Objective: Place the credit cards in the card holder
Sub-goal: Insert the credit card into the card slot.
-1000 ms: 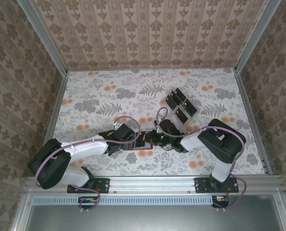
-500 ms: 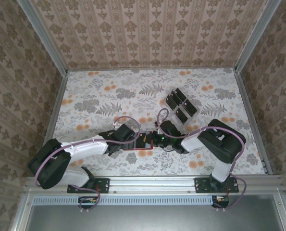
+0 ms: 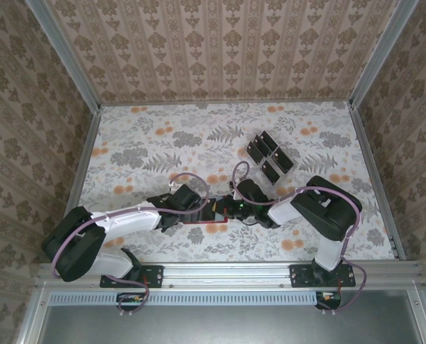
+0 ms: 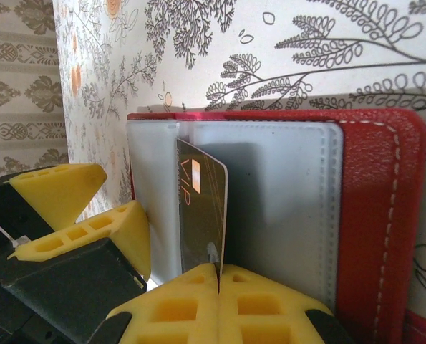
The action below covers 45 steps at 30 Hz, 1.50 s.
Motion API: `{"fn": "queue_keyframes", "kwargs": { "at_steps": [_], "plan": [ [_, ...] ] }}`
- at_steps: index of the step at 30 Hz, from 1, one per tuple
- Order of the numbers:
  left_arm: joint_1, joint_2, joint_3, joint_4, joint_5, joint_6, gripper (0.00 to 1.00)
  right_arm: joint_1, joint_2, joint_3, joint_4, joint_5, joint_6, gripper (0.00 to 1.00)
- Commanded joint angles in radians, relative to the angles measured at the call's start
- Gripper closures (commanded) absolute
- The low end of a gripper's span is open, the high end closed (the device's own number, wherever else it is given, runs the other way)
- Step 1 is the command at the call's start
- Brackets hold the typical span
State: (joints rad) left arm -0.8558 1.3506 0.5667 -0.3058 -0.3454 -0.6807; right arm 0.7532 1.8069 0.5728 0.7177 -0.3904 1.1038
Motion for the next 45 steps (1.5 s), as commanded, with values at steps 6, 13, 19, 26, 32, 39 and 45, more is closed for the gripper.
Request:
{"fn": "queue_keyframes", "kwargs": {
  "at_steps": [6,13,19,26,32,39,45],
  "plan": [
    [0.005,0.022,-0.031,-0.067,-0.001,-0.002,0.0,0.014,0.058,0.032,-0.055,-0.037,0.001,1.0],
    [0.005,0.02,-0.028,-0.065,-0.001,-0.002,0.0,0.022,0.081,0.073,-0.089,-0.05,-0.008,1.0],
    [0.006,0.001,-0.008,-0.078,0.003,0.007,0.0,0.031,0.088,0.123,-0.181,-0.047,-0.033,1.0],
    [0.039,-0.063,0.049,-0.159,-0.005,0.012,0.0,0.033,0.048,0.181,-0.332,-0.03,-0.077,0.87],
    [0.119,-0.147,0.047,-0.208,0.008,0.026,0.0,0.033,-0.041,0.26,-0.544,0.008,-0.162,0.56],
    [0.175,-0.2,0.0,-0.215,0.032,0.031,0.0,0.037,-0.101,0.391,-0.828,0.096,-0.254,0.55],
    [0.184,-0.189,-0.027,-0.194,0.053,0.014,0.0,0.075,-0.062,0.523,-1.054,0.222,-0.336,0.79]
  ]
}}
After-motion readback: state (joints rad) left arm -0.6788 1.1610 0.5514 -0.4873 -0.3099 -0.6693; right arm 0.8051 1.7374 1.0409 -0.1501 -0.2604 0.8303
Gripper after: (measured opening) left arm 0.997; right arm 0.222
